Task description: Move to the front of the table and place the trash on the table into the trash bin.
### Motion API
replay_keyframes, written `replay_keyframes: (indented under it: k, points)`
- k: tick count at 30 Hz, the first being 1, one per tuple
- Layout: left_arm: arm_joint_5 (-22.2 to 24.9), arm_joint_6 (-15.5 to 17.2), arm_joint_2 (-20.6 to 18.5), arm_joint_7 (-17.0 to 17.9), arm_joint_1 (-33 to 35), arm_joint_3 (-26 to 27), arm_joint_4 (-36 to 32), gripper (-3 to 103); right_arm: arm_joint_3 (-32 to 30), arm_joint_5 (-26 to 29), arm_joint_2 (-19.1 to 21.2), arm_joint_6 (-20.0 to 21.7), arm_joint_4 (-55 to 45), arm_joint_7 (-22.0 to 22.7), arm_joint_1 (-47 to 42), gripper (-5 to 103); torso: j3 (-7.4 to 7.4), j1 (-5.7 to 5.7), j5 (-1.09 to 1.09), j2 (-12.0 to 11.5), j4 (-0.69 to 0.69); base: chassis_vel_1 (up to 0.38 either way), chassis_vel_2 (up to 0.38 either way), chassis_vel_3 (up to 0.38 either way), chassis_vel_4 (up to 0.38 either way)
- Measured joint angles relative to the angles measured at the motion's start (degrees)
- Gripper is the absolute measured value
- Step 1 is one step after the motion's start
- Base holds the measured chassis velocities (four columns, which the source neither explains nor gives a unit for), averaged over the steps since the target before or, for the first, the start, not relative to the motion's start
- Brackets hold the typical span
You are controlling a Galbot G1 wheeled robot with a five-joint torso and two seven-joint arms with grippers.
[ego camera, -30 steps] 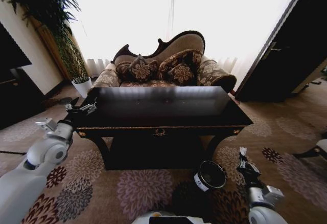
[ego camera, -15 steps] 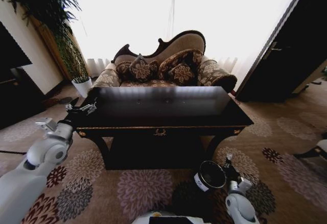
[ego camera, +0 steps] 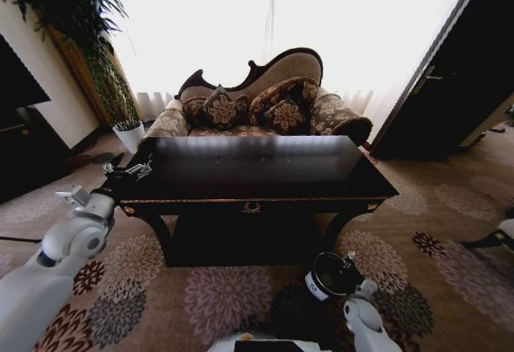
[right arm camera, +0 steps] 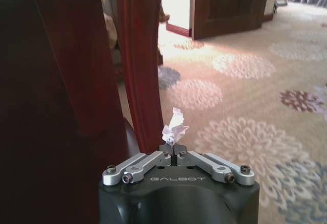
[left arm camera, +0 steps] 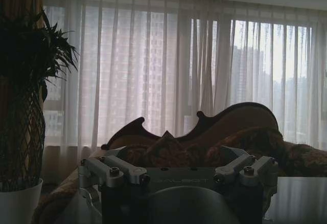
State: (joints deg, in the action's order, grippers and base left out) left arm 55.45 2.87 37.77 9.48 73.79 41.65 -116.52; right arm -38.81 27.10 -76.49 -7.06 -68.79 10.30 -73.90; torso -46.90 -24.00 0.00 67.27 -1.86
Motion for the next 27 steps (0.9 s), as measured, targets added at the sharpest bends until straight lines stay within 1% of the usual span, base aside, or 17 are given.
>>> replay_keyframes:
  k: [1,4,5,8,9,11,12,14,19,20,21,22,24,25,27]
  points:
    - [0.00,0.00,0.00,0.00,0.00,0.00,0.00,100,0.00,0.00,0.00,0.00,0.00,0.00,0.00,1,0.00,0.00,0.00,0.00,0.00,0.000,0.000,0.000,0.000]
    - [0.00,0.00,0.00,0.00,0.00,0.00,0.00,100,0.31,-0.50,0.43,-0.81,6.73,-0.41,3.69,1,0.00,0.00,0.00,0.00,0.00,0.000,0.000,0.000,0.000]
    - [0.00,0.00,0.00,0.00,0.00,0.00,0.00,100,0.31,-0.50,0.43,-0.81,6.73,-0.41,3.69,1,0.00,0.00,0.00,0.00,0.00,0.000,0.000,0.000,0.000]
    - [0.00,0.00,0.00,0.00,0.00,0.00,0.00,100,0.59,-0.93,1.37,-1.54,13.15,-1.10,7.73,1,0.00,0.00,0.00,0.00,0.00,0.000,0.000,0.000,0.000]
    - [0.00,0.00,0.00,0.00,0.00,0.00,0.00,100,0.59,-0.93,1.37,-1.54,13.15,-1.10,7.73,1,0.00,0.00,0.00,0.00,0.00,0.000,0.000,0.000,0.000]
    - [0.00,0.00,0.00,0.00,0.00,0.00,0.00,100,0.63,-1.09,1.53,-1.73,16.42,-1.45,9.80,0,0.00,0.00,0.00,0.00,0.00,0.000,0.000,0.000,0.000]
    - [0.00,0.00,0.00,0.00,0.00,0.00,0.01,100,0.57,-1.04,1.45,-1.73,17.24,-1.46,10.44,6,0.00,0.00,0.00,0.00,0.00,0.000,0.000,0.000,0.000]
    - [0.00,0.00,0.00,0.00,0.00,0.00,0.00,100,0.52,-0.92,1.32,-1.69,17.82,-1.46,10.98,6,0.00,0.00,0.00,0.00,0.00,0.000,0.000,0.000,0.000]
    - [0.00,0.00,0.00,0.00,0.00,0.00,0.01,100,0.49,-0.65,-0.03,-1.41,22.33,-1.45,13.86,32,0.01,0.00,0.00,0.00,0.01,0.000,0.000,0.000,0.000]
    - [0.00,0.00,0.00,0.00,0.00,0.00,0.01,100,0.49,-0.65,-0.03,-1.41,22.33,-1.45,13.86,32,0.01,0.00,0.00,0.00,0.01,0.000,0.000,0.000,0.000]
    - [0.00,0.00,0.00,0.00,0.00,0.00,0.01,100,0.49,-0.80,-0.12,-1.41,23.02,-1.46,14.14,38,0.00,0.00,0.00,0.01,0.00,0.000,0.000,0.000,0.000]
    - [0.00,0.00,0.00,0.00,0.00,0.00,0.00,100,0.48,-0.83,-0.14,-1.42,23.32,-1.47,14.26,38,0.00,0.00,0.01,0.01,0.00,0.000,0.000,0.000,0.000]
    - [0.00,0.00,0.00,0.00,0.00,0.00,0.00,100,0.33,-0.86,-0.09,-1.44,24.21,-1.53,14.54,48,0.01,0.00,0.00,0.01,0.00,0.000,0.000,0.000,0.000]
    - [0.00,0.00,0.00,0.00,0.00,0.00,0.00,100,0.33,-0.86,-0.09,-1.44,24.21,-1.53,14.54,48,0.01,0.00,0.00,0.01,0.00,0.000,0.000,0.000,0.000]
    - [0.00,0.00,0.00,0.00,0.00,0.00,0.01,100,0.19,-0.86,0.02,-1.45,24.49,-1.56,14.54,60,0.01,0.00,0.00,0.01,0.00,0.000,0.000,0.000,0.000]
